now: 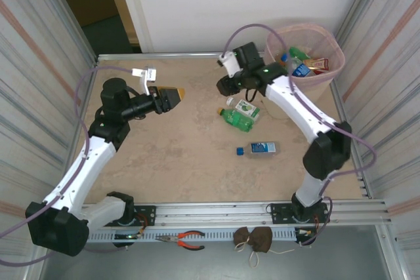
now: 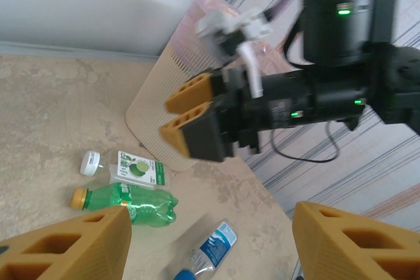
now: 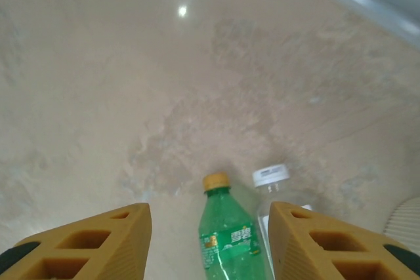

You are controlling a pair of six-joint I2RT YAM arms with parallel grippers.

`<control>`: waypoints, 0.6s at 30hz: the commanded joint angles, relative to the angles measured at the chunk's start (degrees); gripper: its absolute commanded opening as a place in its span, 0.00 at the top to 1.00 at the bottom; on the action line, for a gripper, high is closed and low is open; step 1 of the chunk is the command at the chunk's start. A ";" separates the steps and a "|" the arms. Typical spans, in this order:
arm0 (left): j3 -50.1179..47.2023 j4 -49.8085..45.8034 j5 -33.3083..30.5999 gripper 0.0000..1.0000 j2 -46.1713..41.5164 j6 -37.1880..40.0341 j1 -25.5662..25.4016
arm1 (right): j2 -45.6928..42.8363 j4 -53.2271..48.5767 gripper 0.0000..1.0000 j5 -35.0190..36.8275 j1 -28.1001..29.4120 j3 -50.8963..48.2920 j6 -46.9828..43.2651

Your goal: Put the plastic bottles in the bin

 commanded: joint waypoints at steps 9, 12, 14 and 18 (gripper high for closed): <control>-2.60 -3.58 -1.82 0.34 -5.69 1.65 0.78 | 20.58 -11.22 0.50 8.05 4.83 12.47 -6.89; -2.87 -4.13 -2.02 0.34 -6.36 1.64 0.84 | 25.03 -12.63 0.49 10.26 5.46 15.94 -7.59; -3.04 -4.48 -2.15 0.34 -6.57 1.66 0.85 | 27.29 -12.93 0.48 11.91 5.73 17.81 -8.29; -3.08 -4.76 -2.21 0.34 -6.74 1.73 0.98 | 31.54 -14.06 0.46 15.08 5.79 21.42 -9.82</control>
